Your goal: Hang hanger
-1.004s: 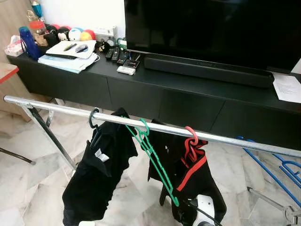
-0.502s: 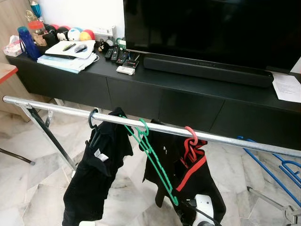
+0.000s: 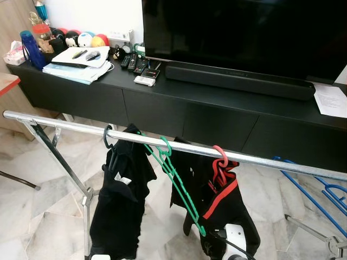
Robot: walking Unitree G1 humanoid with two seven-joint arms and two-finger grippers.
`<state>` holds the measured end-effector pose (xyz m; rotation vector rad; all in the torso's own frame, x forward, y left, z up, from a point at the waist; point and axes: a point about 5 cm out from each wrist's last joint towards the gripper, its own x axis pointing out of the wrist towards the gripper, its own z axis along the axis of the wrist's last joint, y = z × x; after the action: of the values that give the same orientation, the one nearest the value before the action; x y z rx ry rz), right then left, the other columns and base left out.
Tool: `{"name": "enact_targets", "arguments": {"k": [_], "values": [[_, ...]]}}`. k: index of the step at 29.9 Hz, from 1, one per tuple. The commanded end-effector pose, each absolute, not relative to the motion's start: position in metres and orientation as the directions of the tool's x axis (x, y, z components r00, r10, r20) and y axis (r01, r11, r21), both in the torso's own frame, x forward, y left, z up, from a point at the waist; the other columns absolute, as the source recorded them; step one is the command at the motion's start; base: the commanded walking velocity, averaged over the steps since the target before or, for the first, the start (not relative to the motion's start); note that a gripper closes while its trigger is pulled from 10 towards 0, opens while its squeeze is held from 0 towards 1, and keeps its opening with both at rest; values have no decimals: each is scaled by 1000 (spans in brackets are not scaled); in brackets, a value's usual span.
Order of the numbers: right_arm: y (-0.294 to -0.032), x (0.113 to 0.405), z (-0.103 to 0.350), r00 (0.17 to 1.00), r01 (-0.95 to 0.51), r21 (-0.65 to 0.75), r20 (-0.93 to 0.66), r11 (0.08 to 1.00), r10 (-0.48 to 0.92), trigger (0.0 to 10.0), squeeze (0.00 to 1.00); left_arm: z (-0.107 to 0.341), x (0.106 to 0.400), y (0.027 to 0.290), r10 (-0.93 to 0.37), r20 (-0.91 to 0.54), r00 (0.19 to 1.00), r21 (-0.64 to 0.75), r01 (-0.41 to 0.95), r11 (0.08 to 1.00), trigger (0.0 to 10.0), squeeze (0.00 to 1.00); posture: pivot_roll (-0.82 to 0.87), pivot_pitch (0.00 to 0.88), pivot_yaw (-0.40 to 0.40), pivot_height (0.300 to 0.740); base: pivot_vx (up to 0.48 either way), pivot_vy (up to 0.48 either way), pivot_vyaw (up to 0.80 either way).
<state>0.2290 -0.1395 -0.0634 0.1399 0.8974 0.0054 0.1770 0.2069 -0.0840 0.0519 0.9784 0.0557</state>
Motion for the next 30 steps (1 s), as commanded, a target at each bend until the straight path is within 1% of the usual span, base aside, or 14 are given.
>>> {"name": "enact_targets", "arguments": {"k": [1, 21, 30], "values": [[-139, 223, -67, 604, 57, 127, -794, 990, 67, 10000, 0, -89, 167, 208, 79, -850, 520, 73, -32, 997, 10000, 0, 6, 153, -51, 740, 0, 360, 0], [-138, 223, -67, 607, 61, 130, -792, 990, 67, 10000, 0, -90, 163, 213, 86, -855, 511, 81, -33, 996, 10000, 0, 7, 156, -50, 740, 0, 361, 0], [-139, 225, -66, 632, 94, 139, -773, 986, 49, 10000, 0, -90, 162, 214, 87, -852, 516, 82, -33, 996, 10000, 0, 7, 161, -52, 740, 0, 0, 0]]}}
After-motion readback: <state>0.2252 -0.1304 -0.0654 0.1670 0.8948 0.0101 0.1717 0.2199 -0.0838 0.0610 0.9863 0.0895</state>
